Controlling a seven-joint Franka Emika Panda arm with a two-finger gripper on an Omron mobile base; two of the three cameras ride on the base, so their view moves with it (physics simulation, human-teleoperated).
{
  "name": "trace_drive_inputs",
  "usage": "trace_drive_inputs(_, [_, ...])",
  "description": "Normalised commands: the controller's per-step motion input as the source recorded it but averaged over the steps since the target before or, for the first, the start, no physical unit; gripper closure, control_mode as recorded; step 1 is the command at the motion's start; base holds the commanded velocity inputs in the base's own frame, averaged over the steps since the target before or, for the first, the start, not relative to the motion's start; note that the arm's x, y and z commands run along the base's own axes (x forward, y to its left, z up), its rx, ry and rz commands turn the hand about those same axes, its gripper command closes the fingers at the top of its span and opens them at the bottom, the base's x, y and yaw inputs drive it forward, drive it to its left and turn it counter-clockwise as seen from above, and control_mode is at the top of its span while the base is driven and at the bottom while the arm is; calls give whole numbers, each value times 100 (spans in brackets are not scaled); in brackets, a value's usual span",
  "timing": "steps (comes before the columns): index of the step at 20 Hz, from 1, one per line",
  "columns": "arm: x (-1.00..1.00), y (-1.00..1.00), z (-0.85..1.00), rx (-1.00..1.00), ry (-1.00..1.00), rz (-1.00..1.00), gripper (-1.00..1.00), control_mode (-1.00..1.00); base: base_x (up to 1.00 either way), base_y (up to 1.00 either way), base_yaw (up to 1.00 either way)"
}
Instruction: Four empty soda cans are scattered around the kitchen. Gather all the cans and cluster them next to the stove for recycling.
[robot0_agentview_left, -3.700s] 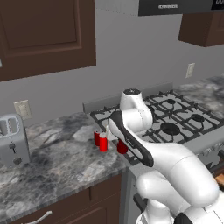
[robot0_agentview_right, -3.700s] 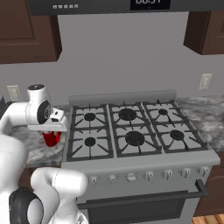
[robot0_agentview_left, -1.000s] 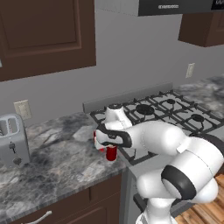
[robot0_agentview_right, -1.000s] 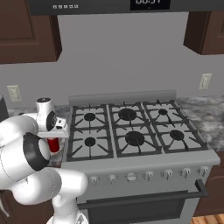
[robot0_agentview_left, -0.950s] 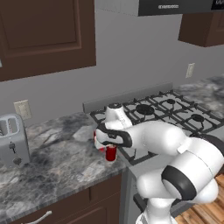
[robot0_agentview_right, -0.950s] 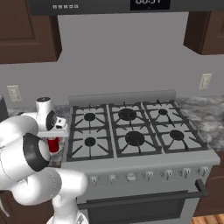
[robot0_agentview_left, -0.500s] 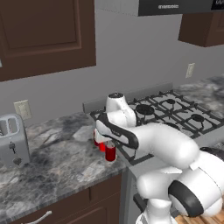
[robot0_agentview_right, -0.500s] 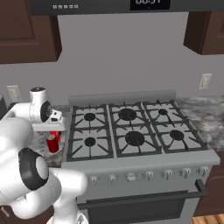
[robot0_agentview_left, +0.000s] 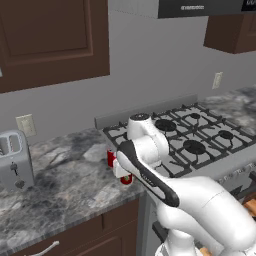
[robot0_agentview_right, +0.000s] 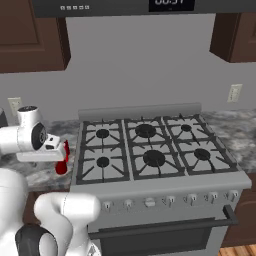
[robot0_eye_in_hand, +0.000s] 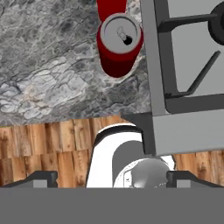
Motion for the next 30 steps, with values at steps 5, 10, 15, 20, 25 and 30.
trace_drive_inputs(5, [-34, -44, 24, 0, 0, -5, -100, -100, 0, 0, 0])
trace_drive_inputs(10, [-2, -3, 2, 0, 0, -1, -100, -100, 0, 0, 0])
trace_drive_inputs(15, [0, 0, 0, 0, 0, 0, -100, -100, 0, 0, 0])
trace_drive_inputs(20, [0, 0, 0, 0, 0, 0, -100, 100, -64, -6, -10])
trace_drive_inputs(25, [0, 0, 0, 0, 0, 0, -100, 100, -100, -21, -25])
trace_drive_inputs(30, [0, 0, 0, 0, 0, 0, -100, 100, -29, -8, -67])
